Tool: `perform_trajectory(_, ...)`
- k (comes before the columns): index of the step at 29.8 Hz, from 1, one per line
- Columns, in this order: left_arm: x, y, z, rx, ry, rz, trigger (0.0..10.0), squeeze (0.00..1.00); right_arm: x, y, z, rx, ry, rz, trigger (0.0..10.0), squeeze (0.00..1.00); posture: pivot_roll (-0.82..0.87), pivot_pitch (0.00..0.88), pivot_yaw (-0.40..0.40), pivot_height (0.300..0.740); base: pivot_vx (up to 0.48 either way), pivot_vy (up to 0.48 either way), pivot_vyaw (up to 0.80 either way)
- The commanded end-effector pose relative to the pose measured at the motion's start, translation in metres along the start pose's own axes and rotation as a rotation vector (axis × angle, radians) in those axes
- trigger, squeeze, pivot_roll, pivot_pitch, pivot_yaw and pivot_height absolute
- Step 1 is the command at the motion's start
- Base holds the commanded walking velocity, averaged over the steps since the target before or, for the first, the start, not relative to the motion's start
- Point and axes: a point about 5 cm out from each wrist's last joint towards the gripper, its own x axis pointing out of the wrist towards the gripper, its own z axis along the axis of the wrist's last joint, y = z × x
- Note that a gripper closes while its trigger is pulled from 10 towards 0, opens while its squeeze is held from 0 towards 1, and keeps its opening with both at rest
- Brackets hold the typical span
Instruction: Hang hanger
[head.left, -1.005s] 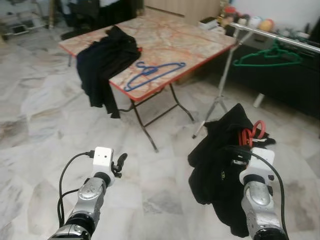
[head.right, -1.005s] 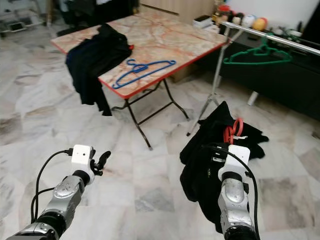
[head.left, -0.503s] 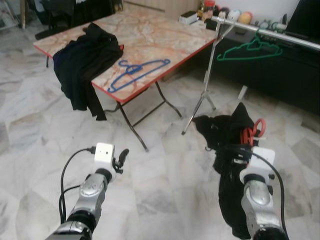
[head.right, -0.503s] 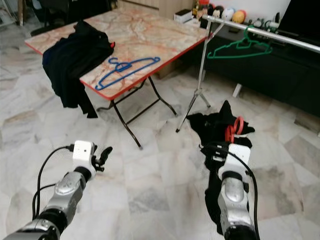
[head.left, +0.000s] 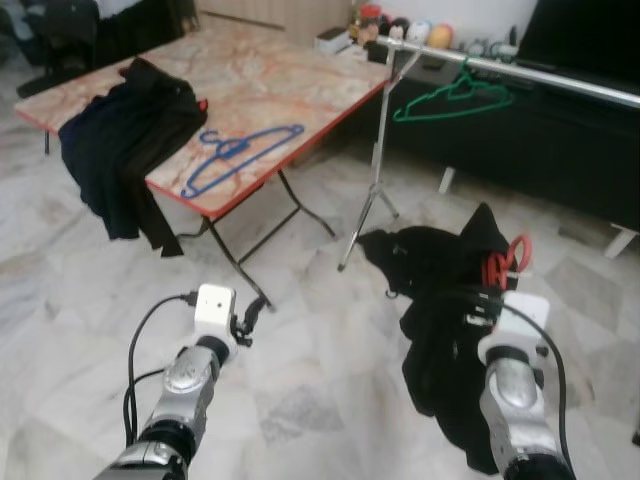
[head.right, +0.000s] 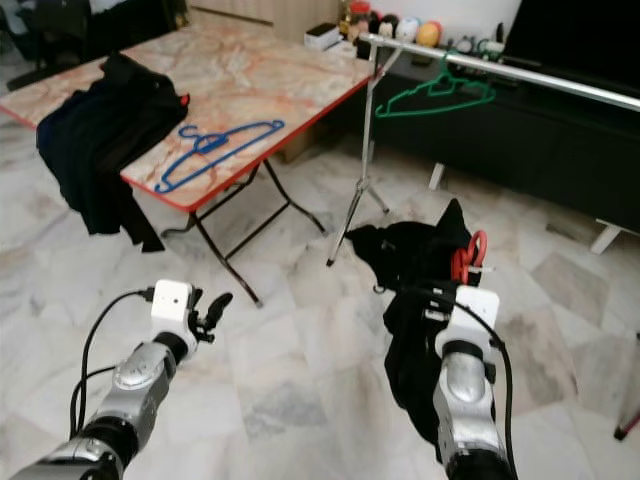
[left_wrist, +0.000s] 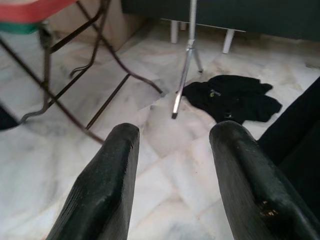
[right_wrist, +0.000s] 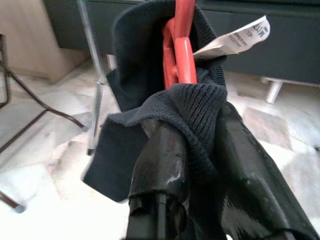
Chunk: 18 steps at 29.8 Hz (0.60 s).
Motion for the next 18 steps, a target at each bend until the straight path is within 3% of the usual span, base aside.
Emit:
perform_trajectory(1, 0.0003, -0.0037, -0.0024, 0.016, 0.017, -0.017, 10.0, 0.0, 0.0041, 0.0003, 0.0095, 0.001, -0.045, 0.0, 10.0, 0.0, -0.07, 0.0, 0.031, 0.74, 0.0, -0.48, -0.8)
perform_trajectory(18, 0.0004, -0.0046, -0.0021, -0.006, 0.011, -0.027, 10.0, 0.0, 0.0066, 0.0001, 0.0136, -0.003, -0.057, -0.003, 10.0, 0.0, -0.08, 0.0, 0.031, 0.74, 0.0, 0.0, -0.8)
